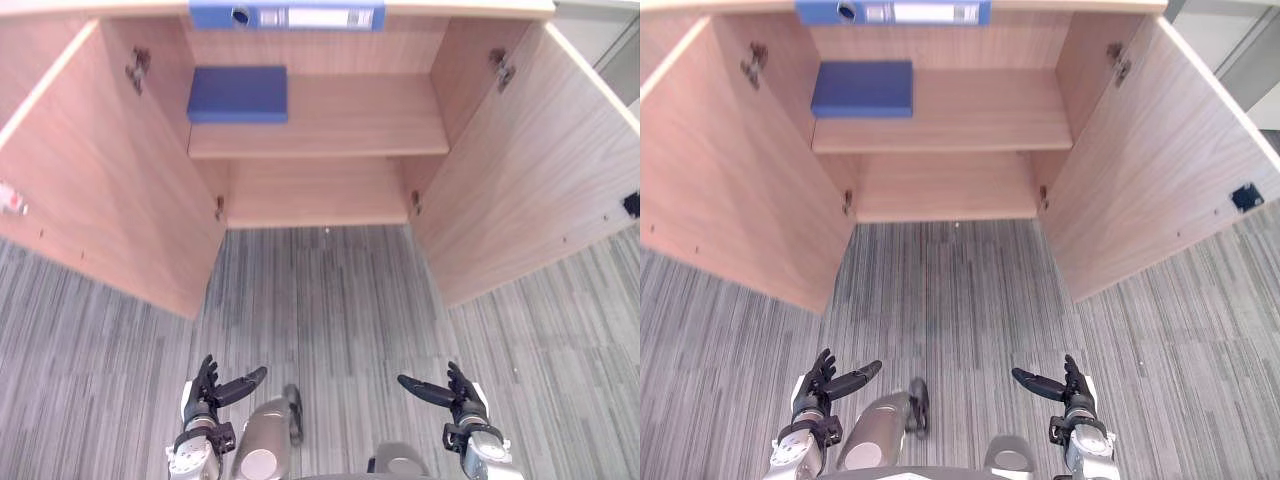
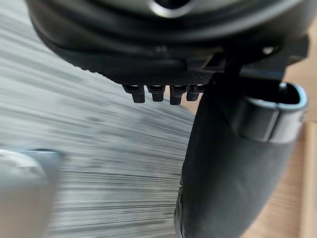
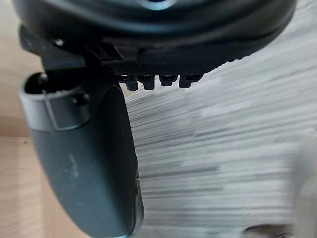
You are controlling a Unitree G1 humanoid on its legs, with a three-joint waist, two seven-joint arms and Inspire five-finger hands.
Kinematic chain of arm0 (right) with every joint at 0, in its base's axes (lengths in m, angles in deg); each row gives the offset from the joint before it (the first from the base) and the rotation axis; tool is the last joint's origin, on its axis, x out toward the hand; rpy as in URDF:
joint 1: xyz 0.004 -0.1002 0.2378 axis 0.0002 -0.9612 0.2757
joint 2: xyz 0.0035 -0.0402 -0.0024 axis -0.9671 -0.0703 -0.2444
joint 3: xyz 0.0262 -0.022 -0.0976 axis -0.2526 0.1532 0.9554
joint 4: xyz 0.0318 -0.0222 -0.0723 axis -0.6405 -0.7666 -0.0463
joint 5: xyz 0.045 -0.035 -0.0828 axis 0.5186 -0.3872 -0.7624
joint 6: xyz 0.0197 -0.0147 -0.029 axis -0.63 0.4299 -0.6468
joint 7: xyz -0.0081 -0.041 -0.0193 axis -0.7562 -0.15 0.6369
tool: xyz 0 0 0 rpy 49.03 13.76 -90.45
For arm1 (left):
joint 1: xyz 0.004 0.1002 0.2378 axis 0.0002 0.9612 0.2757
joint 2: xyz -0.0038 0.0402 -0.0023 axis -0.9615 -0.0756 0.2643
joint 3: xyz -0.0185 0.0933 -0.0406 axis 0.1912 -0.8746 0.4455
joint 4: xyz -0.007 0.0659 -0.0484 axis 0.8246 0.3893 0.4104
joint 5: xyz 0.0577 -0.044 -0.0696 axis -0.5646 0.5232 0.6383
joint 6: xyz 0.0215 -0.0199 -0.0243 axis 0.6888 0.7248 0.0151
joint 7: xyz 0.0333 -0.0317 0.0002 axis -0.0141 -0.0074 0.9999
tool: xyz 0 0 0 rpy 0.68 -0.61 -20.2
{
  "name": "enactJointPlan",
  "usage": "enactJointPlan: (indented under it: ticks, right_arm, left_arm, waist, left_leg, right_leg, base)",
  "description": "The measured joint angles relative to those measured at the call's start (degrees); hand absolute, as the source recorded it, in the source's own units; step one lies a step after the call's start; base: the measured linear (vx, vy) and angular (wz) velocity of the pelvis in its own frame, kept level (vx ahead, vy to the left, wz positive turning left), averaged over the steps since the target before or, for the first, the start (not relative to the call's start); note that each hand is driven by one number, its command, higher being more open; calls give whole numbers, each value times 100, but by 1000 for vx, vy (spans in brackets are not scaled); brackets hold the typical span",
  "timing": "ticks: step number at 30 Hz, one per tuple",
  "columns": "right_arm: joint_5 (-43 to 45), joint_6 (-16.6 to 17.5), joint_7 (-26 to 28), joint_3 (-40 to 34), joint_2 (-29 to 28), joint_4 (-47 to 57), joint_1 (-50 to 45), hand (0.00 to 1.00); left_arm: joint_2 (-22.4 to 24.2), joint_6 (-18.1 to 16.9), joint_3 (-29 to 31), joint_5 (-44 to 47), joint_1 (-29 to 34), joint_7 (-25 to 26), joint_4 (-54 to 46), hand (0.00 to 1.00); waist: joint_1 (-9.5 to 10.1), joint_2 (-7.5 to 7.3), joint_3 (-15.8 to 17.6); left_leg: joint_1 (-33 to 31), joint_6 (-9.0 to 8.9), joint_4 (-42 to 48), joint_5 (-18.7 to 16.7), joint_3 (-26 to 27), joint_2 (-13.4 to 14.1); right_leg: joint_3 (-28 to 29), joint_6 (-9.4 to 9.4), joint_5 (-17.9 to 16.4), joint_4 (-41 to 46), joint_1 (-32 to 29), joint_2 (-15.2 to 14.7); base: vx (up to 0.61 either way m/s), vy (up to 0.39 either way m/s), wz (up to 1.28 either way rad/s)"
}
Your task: Walk over to the cabinet, pick up the folder, carry it to the office cabinet, place the folder inside the office cabinet, then close the office cabinet door
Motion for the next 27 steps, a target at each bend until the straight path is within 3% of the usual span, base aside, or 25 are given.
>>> enactJointPlan:
  ticks: [2, 3, 4, 5, 6, 7, 8, 9, 11, 12, 14, 17, 18, 20, 22, 27]
  right_arm:
    - [-55, 4, 58, 161, -25, -3, 6, 100]
    - [-105, 4, 72, 162, -34, -3, 5, 100]
    - [-105, 4, 76, 156, -28, -2, -11, 100]
    - [-105, 4, 74, 155, -24, -2, -26, 100]
    - [-105, 4, 67, 152, -20, -5, -154, 100]
    - [-105, 11, 57, 132, 39, -58, -266, 100]
    - [-104, -45, 24, 91, 126, -206, -196, 100]
    - [-102, -53, 20, 4, 103, -160, -229, 100]
    - [-98, -73, 9, -25, 58, -35, -361, 100]
    - [-89, -82, -20, -31, -1, 93, -483, 100]
    - [-78, -60, -46, -68, -80, 265, -569, 100]
    - [45, -7, -55, -309, -130, 327, -421, 100]
    - [70, 3, -60, -366, -124, 316, -368, 100]
    - [78, -8, -65, -467, -146, 216, -342, 100]
    - [77, -15, -54, -490, -182, 184, -487, 100]
    - [73, -14, -64, -525, -201, 125, -685, 100]
  left_arm:
    - [-109, -25, -79, -2, -79, -4, -3, 100]
    - [-130, -26, -78, -1, -111, -6, -1, 100]
    - [-147, -26, -75, -2, -180, -4, 21, 100]
    - [-157, -26, -74, -1, -179, -4, 22, 100]
    - [-203, -27, -82, -6, -154, -5, 22, 100]
    - [-114, -37, -88, -36, -188, -14, 132, 100]
    - [37, 6, -99, -72, -249, -23, 290, 100]
    - [121, 3, -126, -83, -249, -42, 265, 100]
    - [254, 10, -128, -81, -273, -47, 242, 100]
    - [325, 9, -137, -77, -219, -54, 161, 100]
    - [335, 8, -228, -76, -172, -66, 38, 100]
    - [343, 6, -235, -74, -182, -65, -95, 100]
    - [340, 7, -214, -73, -176, -59, -137, 100]
    - [314, 12, -171, -63, -128, -18, -274, 100]
    - [281, 31, -131, -62, 0, 38, -709, 100]
    - [228, -55, 101, -127, 278, 222, -2348, 100]
  waist:
    - [-49, 129, 7]
    - [-61, 131, 8]
    - [-161, 106, -7]
    - [-178, 70, -28]
    - [-231, -16, -79]
    - [-273, 15, -107]
    - [-224, 224, -170]
    - [-238, 235, -169]
    - [-270, 272, -135]
    - [-174, 274, -133]
    - [-62, 236, -158]
    - [28, 267, -193]
    - [40, 309, -236]
    - [44, 342, -304]
    - [36, 236, -391]
    - [61, 224, -432]
  left_leg:
    - [689, -6, -472, 4, -8, 203]
    - [763, -6, -484, 4, -14, 253]
    - [916, -68, -485, -28, -158, 363]
    - [949, -168, -486, -55, -205, 360]
    - [1068, -452, -484, -167, -286, 296]
    - [1214, -693, -443, -325, -428, 346]
    - [1152, -835, -238, -265, -580, 548]
    - [960, -975, 349, -149, -647, 643]
    - [286, -1173, 2052, 238, -670, 969]
    - [-42, -1256, 2983, 93, -567, 1239]
    - [-405, -1125, 3170, -58, -318, 1411]
    - [-631, -994, 1482, -121, -206, 1238]
    - [-596, -967, 524, 88, -335, 1079]
    - [-468, -859, -263, 922, -450, 897]
    - [-269, -781, -586, 991, -454, 690]
    - [15, -657, -1030, 1074, -496, 376]
  right_leg:
    - [-550, -384, -309, -950, -562, 297]
    - [-565, -384, -319, -1347, -711, 408]
    - [-417, -338, -33, -2895, -1007, 722]
    - [-354, -342, 117, -3242, -1007, 780]
    - [-131, -416, 875, -4204, -967, 871]
    - [-70, -631, 1588, -4142, -944, 875]
    - [-76, -687, 1313, -3845, -984, 1019]
    - [-151, -709, 1014, -3697, -921, 1023]
    - [-312, -799, 769, -3795, -459, 1062]
    - [-392, -844, 684, -4002, -47, 1149]
    - [-413, -884, 650, -4346, 416, 1203]
    - [-308, -830, 659, -4675, 757, 1198]
    - [-247, -770, 665, -4721, 780, 1194]
    - [-137, -616, 622, -4754, 821, 1187]
    - [-157, -495, 600, -4891, 944, 1006]
    - [-231, -357, 606, -5153, 1204, 798]
  base:
    - [516, -39, 0]
    - [614, -161, 37]
    - [512, -181, 40]
    - [631, -239, 61]
    - [443, -189, 56]
    - [524, -198, 47]
    - [497, -203, 30]
    - [549, -245, 24]
    - [427, -222, 40]
    - [311, -151, 19]
    - [315, -122, -2]
    - [306, 5, -14]
    - [235, 90, -26]
    - [218, 129, -15]
    - [189, 121, 12]
    - [101, 80, 13]
